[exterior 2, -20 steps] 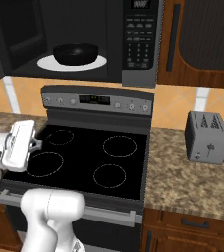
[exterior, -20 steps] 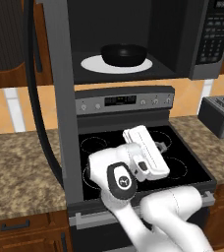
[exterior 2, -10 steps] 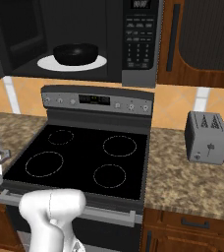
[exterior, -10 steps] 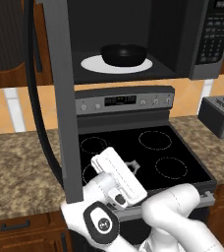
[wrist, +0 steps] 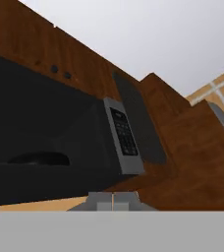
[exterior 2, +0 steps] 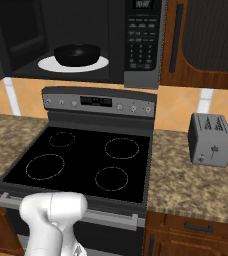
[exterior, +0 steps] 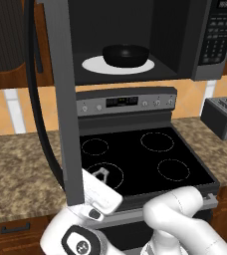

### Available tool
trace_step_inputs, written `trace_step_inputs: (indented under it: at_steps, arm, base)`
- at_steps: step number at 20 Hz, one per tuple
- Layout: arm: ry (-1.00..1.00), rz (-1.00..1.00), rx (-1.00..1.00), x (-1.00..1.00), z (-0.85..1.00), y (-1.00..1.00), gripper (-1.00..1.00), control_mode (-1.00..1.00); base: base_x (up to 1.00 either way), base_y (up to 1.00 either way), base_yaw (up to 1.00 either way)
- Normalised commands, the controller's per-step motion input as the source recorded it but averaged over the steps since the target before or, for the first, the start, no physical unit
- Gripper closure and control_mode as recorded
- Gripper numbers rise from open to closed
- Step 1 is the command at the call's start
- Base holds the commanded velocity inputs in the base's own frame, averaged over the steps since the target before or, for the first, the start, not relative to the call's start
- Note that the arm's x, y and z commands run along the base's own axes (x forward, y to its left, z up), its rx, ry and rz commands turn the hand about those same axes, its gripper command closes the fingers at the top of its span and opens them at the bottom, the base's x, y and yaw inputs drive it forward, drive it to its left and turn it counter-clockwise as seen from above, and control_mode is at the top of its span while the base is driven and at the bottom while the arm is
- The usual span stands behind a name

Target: Open the microwave, place the bowl with waffle inside the microwave, then close the microwave door and turn it on.

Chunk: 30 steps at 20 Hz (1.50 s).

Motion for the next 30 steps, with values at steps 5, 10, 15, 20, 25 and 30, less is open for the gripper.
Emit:
trace_step_inputs:
  at_steps: [5, 10, 15, 20, 25, 30]
  arm:
    - [-0.08, -0.11, -0.36, 0.27, 0.1, 1.0, 1.0, -1.0]
    - [-0.17, -0.08, -0.23, 0.14, 0.29, 1.0, 1.0, -1.0]
    - [-0.36, -0.02, -0.03, 0.0, 0.49, 0.98, 1.0, -1.0]
    - [-0.29, 0.0, -0.01, 0.0, 0.44, 0.84, 1.0, -1.0]
    - [-0.23, 0.04, 0.09, 0.0, 0.51, 0.24, 1.0, -1.0]
    - [-0.09, 0.08, 0.35, -0.1, 0.67, -0.33, 1.0, -1.0]
  base:
    - [0.0, 0.0, 0.0]
    - [0.0, 0.0, 0.0]
    - [0.0, 0.0, 0.0]
    - [0.0, 0.0, 0.0]
    - [0.0, 0.0, 0.0]
    - [0.0, 0.0, 0.0]
